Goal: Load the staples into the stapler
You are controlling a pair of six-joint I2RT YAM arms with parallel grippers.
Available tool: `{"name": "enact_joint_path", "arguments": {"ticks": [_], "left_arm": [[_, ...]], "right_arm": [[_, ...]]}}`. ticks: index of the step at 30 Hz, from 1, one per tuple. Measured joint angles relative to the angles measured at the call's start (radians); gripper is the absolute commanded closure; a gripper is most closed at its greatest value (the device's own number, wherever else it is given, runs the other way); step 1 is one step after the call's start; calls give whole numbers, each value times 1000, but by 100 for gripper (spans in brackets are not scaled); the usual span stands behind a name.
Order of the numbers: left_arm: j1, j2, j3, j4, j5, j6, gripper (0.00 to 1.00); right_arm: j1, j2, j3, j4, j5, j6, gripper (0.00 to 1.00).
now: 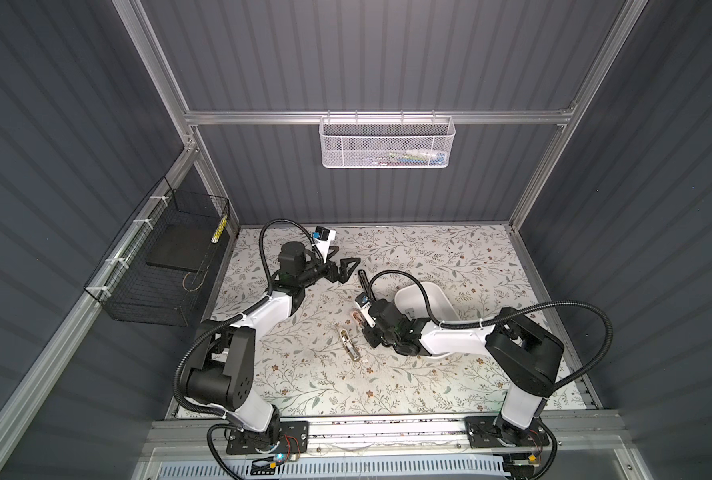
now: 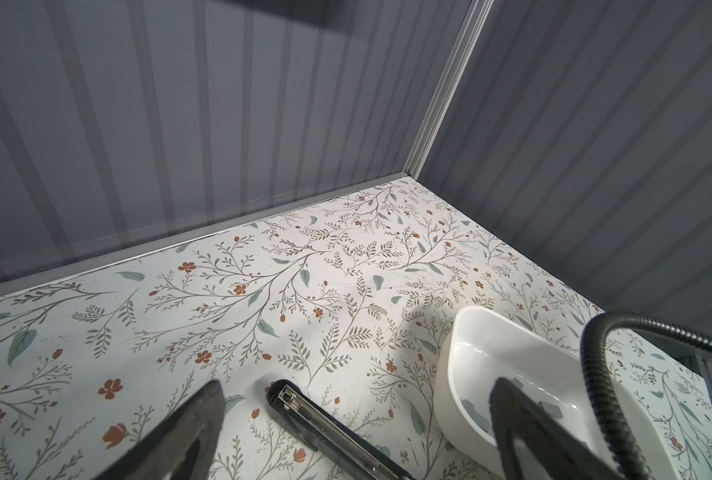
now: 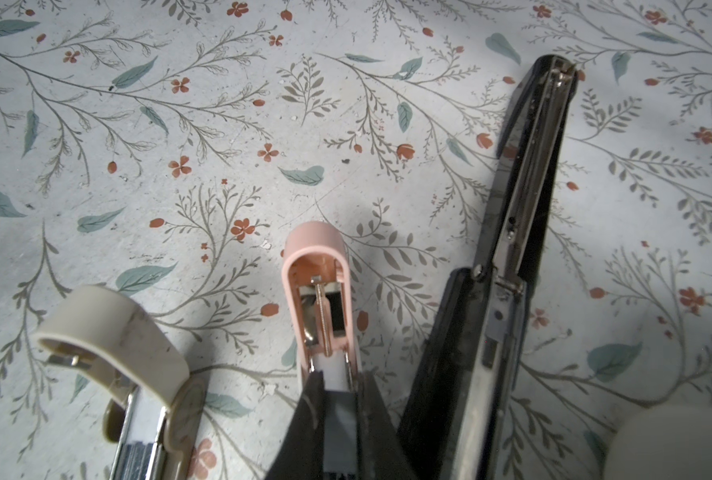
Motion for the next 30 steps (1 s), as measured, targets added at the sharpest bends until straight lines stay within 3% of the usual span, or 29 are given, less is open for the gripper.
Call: {"name": "enact_joint_path", "arguments": {"ticks": [30], "left_arm": [[0, 0, 0, 0, 0, 0, 1]], "right_arm": [[0, 29, 0, 7, -5, 6, 100]]}}
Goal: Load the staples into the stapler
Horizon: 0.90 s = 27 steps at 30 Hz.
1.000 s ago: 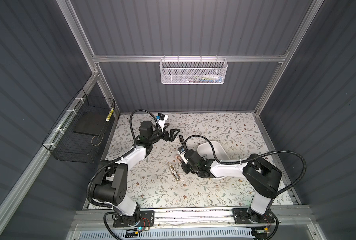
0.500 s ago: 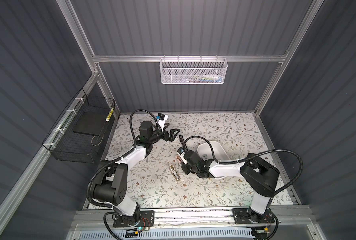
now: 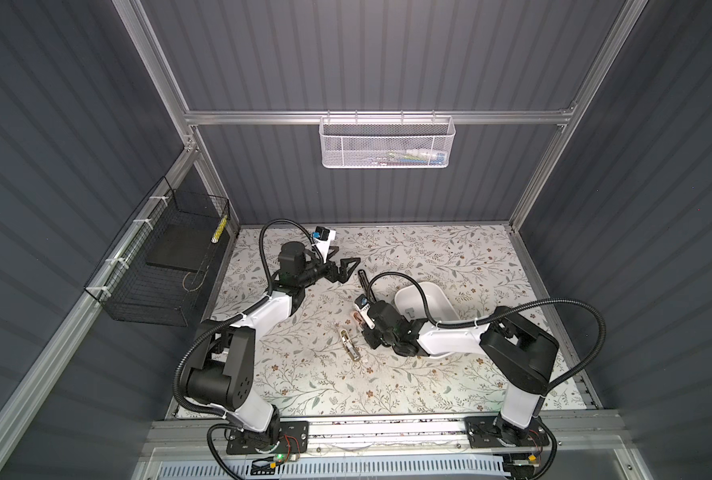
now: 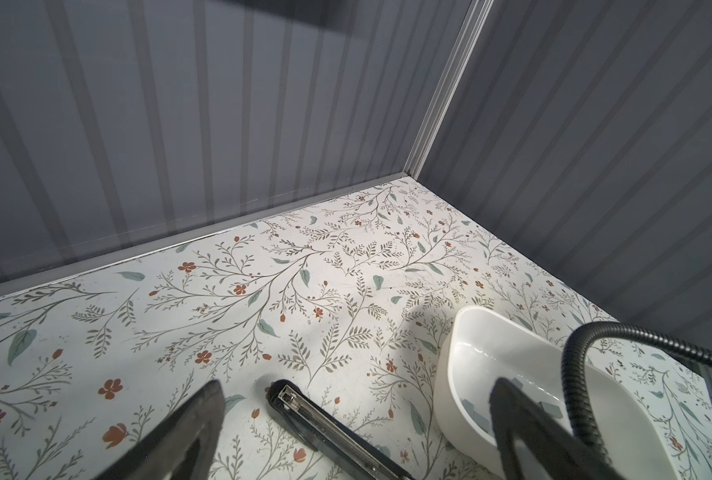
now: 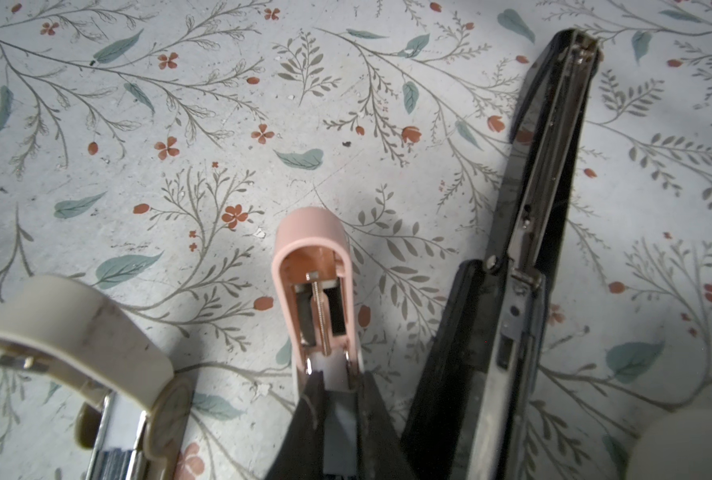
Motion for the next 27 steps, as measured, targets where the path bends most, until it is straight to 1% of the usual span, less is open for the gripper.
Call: {"name": "enact_joint_path", "arguments": {"ticks": [11, 27], "left_arm": [[0, 0, 0, 0, 0, 0, 1], [0, 0, 0, 0, 0, 0, 1]], "right_arm": [[0, 0, 0, 2, -6, 63, 100], [3, -35, -60, 26, -21, 75, 100]]}}
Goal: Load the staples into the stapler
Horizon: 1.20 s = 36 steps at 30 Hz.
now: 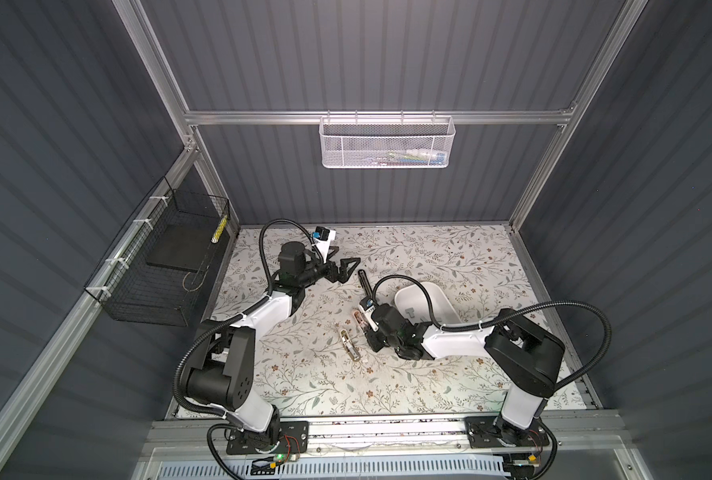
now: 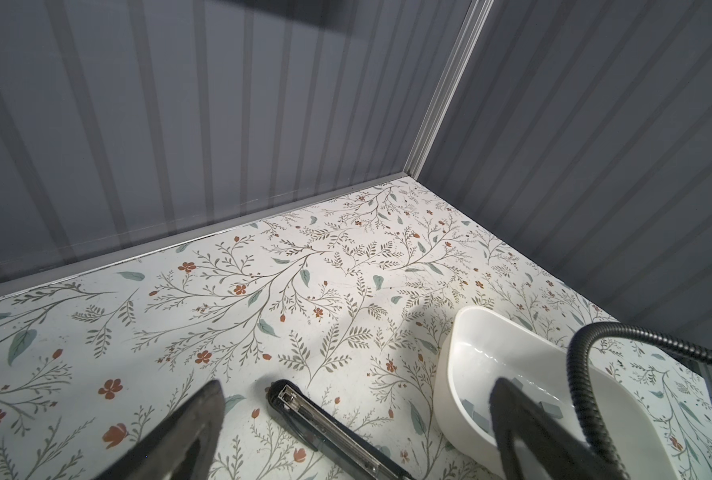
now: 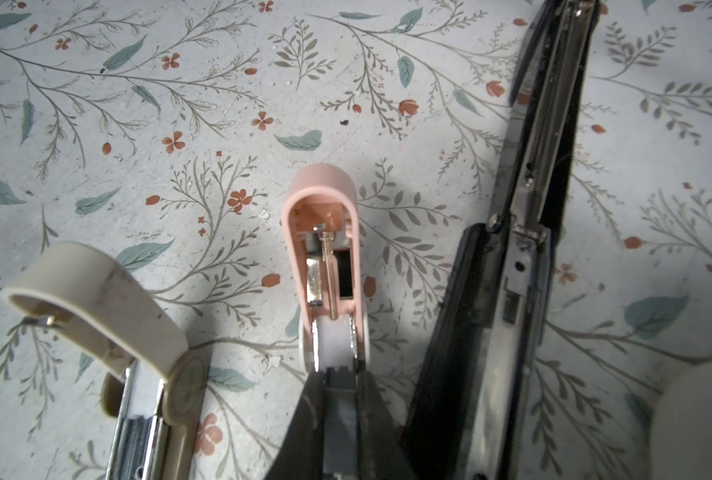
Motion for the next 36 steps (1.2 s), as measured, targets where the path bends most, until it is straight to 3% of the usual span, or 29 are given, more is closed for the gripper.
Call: {"name": "enact_joint_path", "arguments": {"ticks": [36], "left_arm": [[0, -5, 0, 0, 0, 0, 1]], "right_arm": [[3, 27, 2, 27, 2, 5, 100]]}}
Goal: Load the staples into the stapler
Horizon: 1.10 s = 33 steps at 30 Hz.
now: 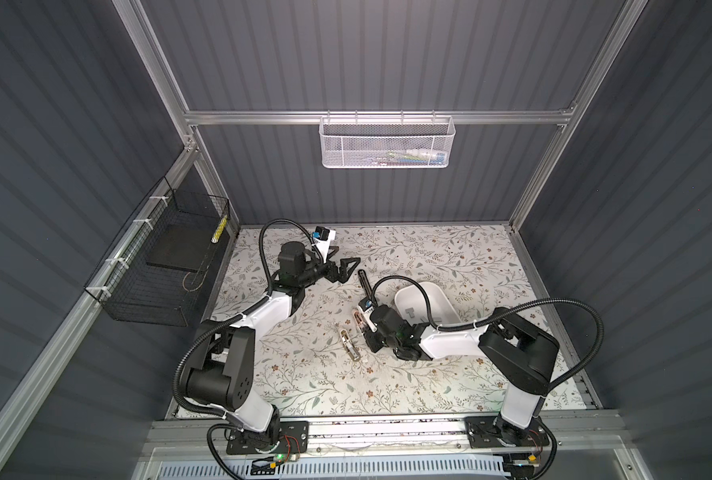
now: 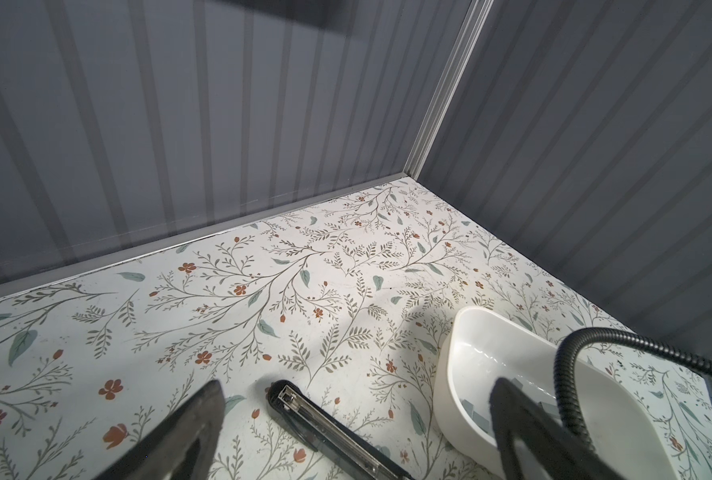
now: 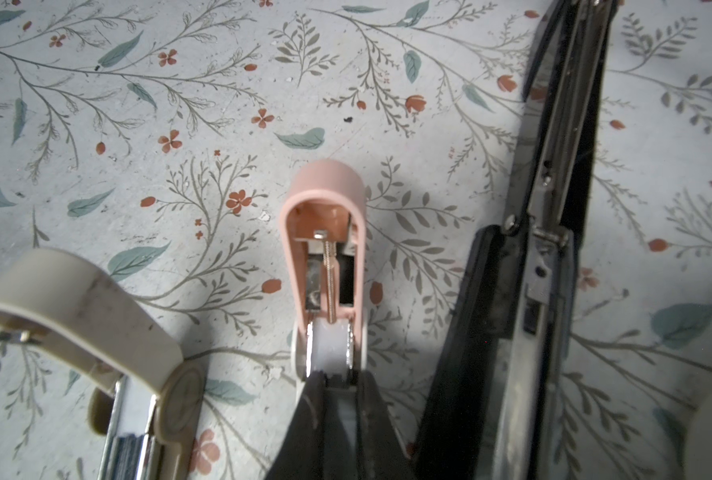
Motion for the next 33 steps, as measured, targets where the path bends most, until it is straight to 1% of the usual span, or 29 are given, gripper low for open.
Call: {"name": "enact_joint_path", "arguments": {"ticks": [11, 33], "left_arm": [[0, -11, 0, 0, 0, 0, 1], [0, -11, -4, 0, 0, 0, 1]], "right_arm": [[5, -58, -2, -19, 0, 0, 100], [6, -24, -2, -10, -12, 6, 100]]}}
